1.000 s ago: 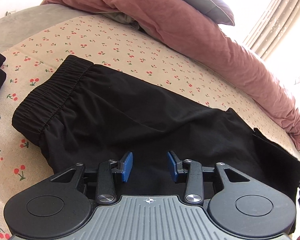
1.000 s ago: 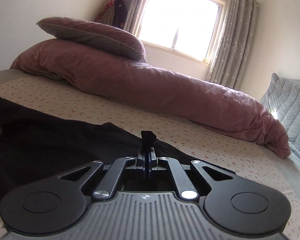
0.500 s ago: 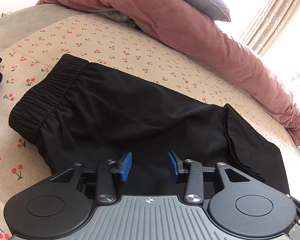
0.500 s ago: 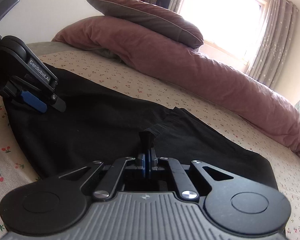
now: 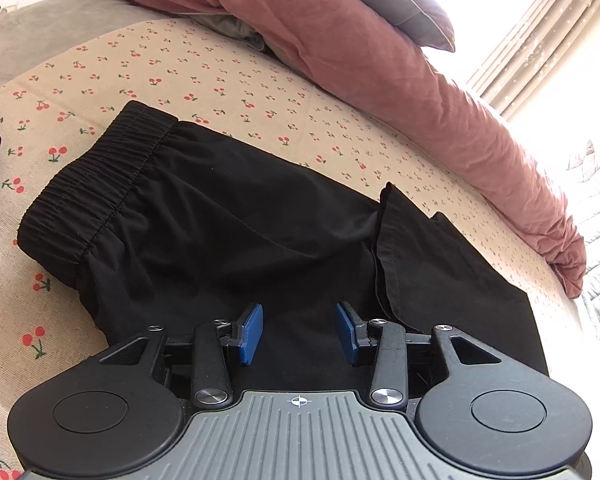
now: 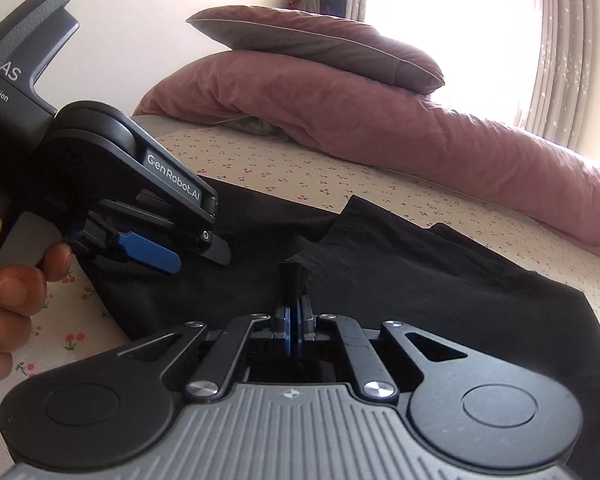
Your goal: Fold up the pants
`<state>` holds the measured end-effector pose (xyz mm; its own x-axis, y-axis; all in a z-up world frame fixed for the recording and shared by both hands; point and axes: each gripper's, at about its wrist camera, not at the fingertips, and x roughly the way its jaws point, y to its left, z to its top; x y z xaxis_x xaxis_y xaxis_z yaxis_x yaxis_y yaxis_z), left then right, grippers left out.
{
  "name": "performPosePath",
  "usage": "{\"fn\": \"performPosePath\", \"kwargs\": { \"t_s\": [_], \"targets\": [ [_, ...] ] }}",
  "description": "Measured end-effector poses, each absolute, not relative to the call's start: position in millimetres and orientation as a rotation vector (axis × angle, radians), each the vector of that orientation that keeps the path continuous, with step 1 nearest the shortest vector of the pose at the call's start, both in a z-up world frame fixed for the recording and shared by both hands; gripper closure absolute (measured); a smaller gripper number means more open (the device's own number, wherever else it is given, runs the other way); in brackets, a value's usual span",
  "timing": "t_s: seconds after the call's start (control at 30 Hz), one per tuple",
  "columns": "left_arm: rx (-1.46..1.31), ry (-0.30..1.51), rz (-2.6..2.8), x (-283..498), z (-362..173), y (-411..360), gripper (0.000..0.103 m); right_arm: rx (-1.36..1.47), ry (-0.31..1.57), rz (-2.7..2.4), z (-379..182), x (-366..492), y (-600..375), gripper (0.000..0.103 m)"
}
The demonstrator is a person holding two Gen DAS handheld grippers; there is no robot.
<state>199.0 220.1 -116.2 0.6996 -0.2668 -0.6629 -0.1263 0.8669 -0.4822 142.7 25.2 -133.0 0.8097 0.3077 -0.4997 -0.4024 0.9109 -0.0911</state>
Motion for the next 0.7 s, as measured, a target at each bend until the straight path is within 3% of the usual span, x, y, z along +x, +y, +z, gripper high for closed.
{"fn": "performPosePath", "kwargs": {
  "t_s": [0.23,0.33,0.7],
  "targets": [
    [-0.567,0.764,-0.056,191.3,-106.7,236.5,0.063,-0.174,0.467,0.410,-118.9,137.0,46.8,0.103],
    [-0.572,0.739,-0.024,183.6,-102.3,247.5,0.057,-0.162,0.443,0.418,-112.8,134.5,51.2,0.103],
    [-0.644,0.698,-0.005,159.9,-93.6,285.3,0.057,0.025,0.401,0.440,-101.8,149.9,48.5,0.103]
  ]
}}
